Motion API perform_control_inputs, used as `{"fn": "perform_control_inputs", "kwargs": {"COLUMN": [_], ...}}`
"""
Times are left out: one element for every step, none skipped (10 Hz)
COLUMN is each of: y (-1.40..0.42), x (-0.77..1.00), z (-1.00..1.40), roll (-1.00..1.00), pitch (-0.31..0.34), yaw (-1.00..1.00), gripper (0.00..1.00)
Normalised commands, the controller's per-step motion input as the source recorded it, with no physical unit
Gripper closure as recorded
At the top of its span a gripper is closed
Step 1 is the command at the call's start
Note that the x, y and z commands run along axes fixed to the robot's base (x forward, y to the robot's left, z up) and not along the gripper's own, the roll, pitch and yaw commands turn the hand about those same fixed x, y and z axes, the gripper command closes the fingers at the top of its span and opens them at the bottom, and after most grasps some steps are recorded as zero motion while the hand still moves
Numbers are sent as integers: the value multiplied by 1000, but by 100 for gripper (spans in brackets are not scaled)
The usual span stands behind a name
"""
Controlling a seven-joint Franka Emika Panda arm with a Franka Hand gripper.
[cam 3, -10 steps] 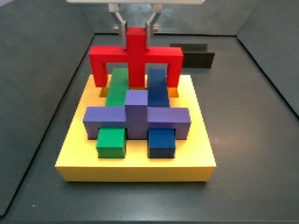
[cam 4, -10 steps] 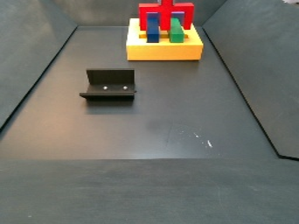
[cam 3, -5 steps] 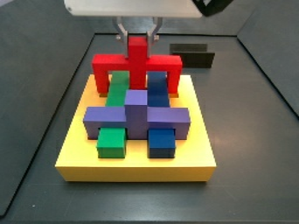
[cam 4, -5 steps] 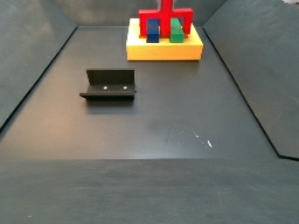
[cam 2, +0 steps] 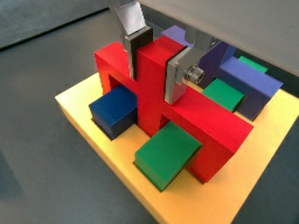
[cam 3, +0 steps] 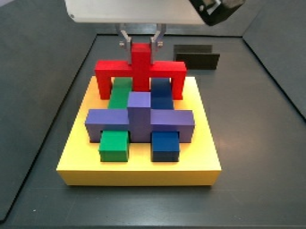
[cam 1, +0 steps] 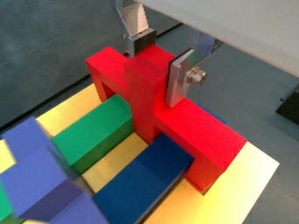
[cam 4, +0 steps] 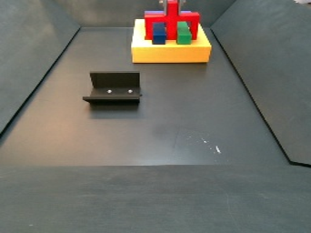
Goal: Pick up the red object. Move up. Place the red object on the fixture. Regrasp the red object. Move to above the board. Insert the red object.
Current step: Insert the red object.
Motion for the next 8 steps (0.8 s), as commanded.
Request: {"fn": "perform_control_inputs", "kwargs": {"y": [89, 0, -51, -91, -37, 0, 0, 0], "x": [74, 6, 0, 0, 0, 0, 166, 231], "z": [-74, -123, -349, -723, -871, -917, -680, -486], "roll": [61, 64, 24, 9, 14, 0, -27, -134], "pitch": [27, 0, -26, -129, -160, -170, -104, -73], "yaw": [-34, -20, -31, 0, 0, 0, -37, -114], "gripper": [100, 100, 100, 100, 100, 100, 100, 100]}}
